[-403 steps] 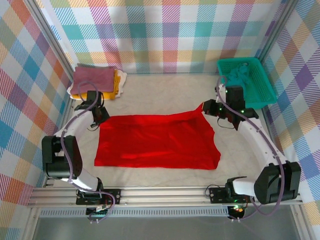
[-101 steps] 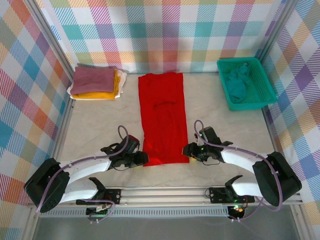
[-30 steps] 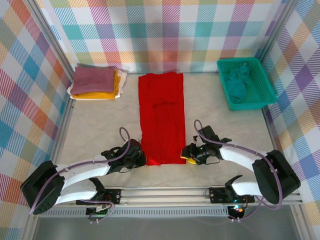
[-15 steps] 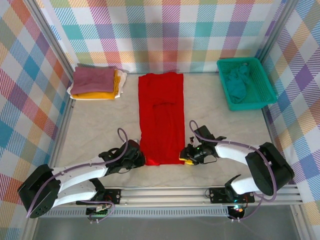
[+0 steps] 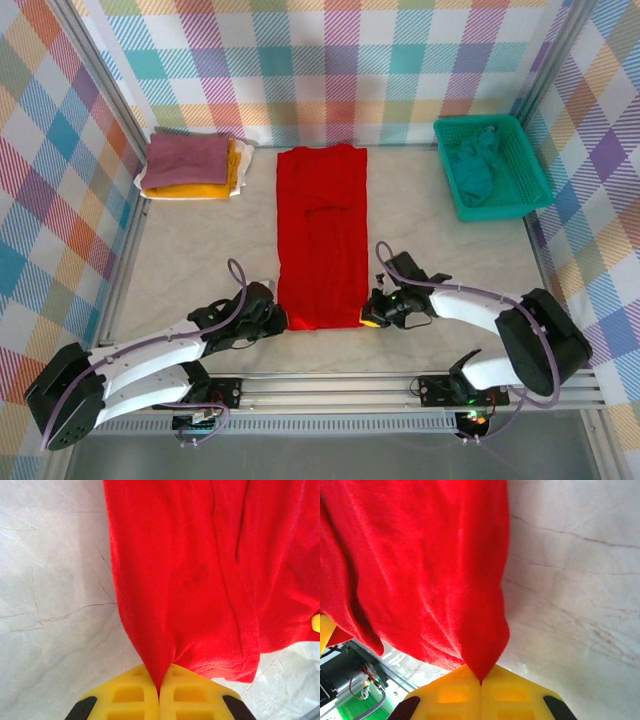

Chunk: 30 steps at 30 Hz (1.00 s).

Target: Fold and stack the t-shirts

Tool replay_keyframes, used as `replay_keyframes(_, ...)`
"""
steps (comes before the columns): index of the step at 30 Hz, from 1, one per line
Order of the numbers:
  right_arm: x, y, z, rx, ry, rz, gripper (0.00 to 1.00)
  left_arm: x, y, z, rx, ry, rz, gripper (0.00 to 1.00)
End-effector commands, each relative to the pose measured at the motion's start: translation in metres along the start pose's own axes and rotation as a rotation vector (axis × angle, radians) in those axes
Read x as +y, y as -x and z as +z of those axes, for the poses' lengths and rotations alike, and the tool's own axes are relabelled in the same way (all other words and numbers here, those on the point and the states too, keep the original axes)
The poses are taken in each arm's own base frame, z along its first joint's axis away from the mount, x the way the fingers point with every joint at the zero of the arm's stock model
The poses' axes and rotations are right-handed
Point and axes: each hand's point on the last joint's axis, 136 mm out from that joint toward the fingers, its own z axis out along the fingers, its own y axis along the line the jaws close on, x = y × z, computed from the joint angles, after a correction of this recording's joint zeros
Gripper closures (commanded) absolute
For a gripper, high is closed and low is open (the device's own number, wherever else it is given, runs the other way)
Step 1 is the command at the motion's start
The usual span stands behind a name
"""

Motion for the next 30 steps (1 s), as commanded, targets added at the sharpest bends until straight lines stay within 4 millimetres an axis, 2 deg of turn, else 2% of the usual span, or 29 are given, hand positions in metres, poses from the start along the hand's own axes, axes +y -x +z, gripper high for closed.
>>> replay_keyframes(1, -0.003, -0.011, -0.004, 0.022, -0.011, -0.025, 1.00, 0.026, -0.014, -0.003, 0.052, 0.098, -0.009, 1.00)
replay_keyframes(5, -0.020, -0.040, 0.000, 0.069, -0.072, -0.059, 1.00, 0.034, -0.032, -0.009, 0.127, 0.150, -0.033, 1.00)
replay_keyframes(8, -0.026, -0.056, -0.005, 0.070, -0.088, -0.063, 1.00, 0.028, -0.041, -0.016, 0.149, 0.130, -0.046, 1.00)
replay_keyframes(10, -0.022, -0.054, -0.014, 0.027, -0.074, -0.066, 1.00, 0.024, -0.039, -0.023, 0.142, 0.122, -0.050, 1.00)
replay_keyframes(12, -0.013, -0.047, -0.025, -0.022, -0.075, -0.084, 1.00, 0.015, -0.028, -0.031, 0.111, 0.110, -0.030, 1.00)
replay_keyframes(14, 0.002, -0.036, -0.032, -0.057, -0.072, -0.108, 1.00, -0.005, -0.014, -0.035, 0.082, 0.071, -0.006, 1.00)
replay_keyframes(17, 0.014, -0.014, -0.040, -0.096, -0.120, -0.101, 1.00, -0.024, 0.004, -0.033, 0.092, 0.071, 0.037, 1.00)
replay_keyframes(21, 0.026, 0.029, -0.056, -0.182, -0.091, -0.066, 1.00, -0.034, 0.037, -0.027, 0.102, 0.039, -0.007, 1.00)
replay_keyframes(25, 0.045, 0.068, -0.063, -0.199, -0.123, -0.139, 1.00, -0.028, 0.086, -0.025, 0.063, 0.063, -0.001, 1.00)
replay_keyframes(30, 0.060, 0.116, -0.063, -0.243, -0.127, -0.174, 1.00, -0.020, 0.130, -0.004, 0.067, 0.117, 0.049, 1.00)
